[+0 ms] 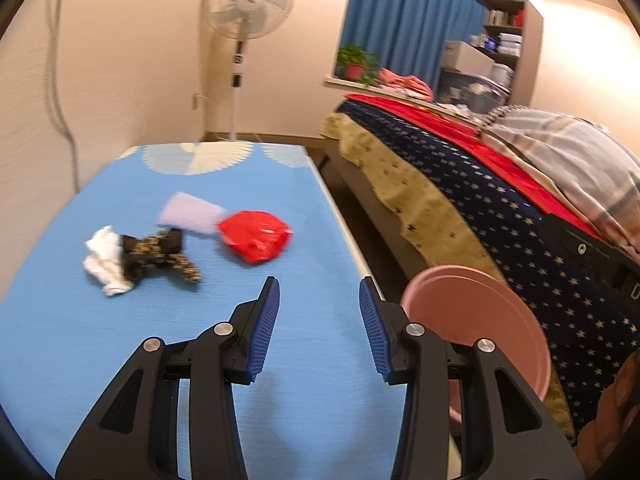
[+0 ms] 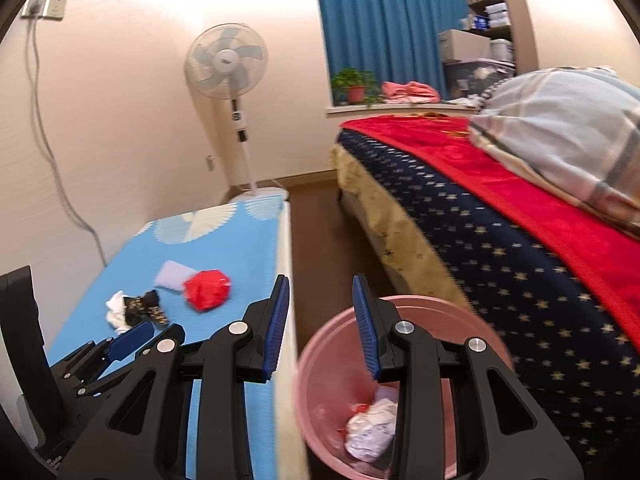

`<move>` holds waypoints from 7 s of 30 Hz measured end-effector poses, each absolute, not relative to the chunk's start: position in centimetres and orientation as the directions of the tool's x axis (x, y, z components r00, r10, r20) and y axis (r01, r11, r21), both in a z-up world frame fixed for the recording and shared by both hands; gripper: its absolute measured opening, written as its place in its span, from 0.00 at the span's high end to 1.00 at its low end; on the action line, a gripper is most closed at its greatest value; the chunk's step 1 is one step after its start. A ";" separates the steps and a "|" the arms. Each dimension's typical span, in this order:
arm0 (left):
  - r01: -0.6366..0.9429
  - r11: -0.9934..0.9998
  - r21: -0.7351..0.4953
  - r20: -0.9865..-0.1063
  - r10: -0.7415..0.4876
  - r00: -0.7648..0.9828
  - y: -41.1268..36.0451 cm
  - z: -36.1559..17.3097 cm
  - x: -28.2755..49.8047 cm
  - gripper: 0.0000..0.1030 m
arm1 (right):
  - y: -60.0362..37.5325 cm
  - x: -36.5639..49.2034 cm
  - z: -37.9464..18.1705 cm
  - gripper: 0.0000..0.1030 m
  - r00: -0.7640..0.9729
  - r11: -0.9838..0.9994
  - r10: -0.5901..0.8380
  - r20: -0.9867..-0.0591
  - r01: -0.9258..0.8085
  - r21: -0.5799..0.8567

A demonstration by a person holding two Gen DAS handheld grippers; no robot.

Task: Collect trash
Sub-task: 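Move both open tools back over the remaining trash on the pad, then grasp the white tissue with the left tool while the right tool grasps the red bag, then lift the tissue and red bag and carry them over the pink bin, then open both tools above the pink bin to drop the tissue and red bag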

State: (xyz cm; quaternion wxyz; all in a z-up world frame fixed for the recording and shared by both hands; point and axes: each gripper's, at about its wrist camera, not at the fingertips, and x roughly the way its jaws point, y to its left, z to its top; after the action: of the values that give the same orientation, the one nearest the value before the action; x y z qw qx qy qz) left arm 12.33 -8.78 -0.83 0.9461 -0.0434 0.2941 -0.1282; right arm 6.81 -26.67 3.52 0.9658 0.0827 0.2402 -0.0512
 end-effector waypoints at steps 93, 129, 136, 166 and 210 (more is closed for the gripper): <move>-0.149 0.971 -0.185 -0.606 0.006 0.796 5.0 -0.9 17.1 0.89 | -16.0 18.7 1.8 0.93 0.776 0.972 0.236 -0.585 -0.194 0.135; 0.188 0.973 -0.137 -0.507 -0.232 0.830 -5.4 3.7 5.8 0.89 | -25.1 1.6 8.8 0.93 0.870 0.999 -0.042 -0.492 0.046 -0.005; 0.239 0.961 -0.137 -0.497 -0.275 0.823 -7.8 3.8 5.9 0.89 | -26.9 0.7 8.9 0.93 0.865 0.994 -0.102 -0.491 0.108 -0.017; 0.426 0.889 -0.167 -0.512 -0.447 0.733 -17.8 2.2 8.0 0.89 | -34.3 -0.7 8.5 0.93 0.805 0.942 -0.314 -0.503 0.331 -0.058; 0.471 0.853 -0.225 -0.593 -0.503 0.629 -21.1 -1.8 11.6 0.63 | -36.3 2.4 5.7 0.57 0.744 0.910 -0.363 -0.560 0.412 -0.043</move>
State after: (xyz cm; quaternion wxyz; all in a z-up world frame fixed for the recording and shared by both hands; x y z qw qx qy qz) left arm 11.59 -21.08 -1.80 0.9020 -0.0244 0.3360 -0.2699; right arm 2.37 -36.34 5.69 0.9329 0.0419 0.2910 -0.2079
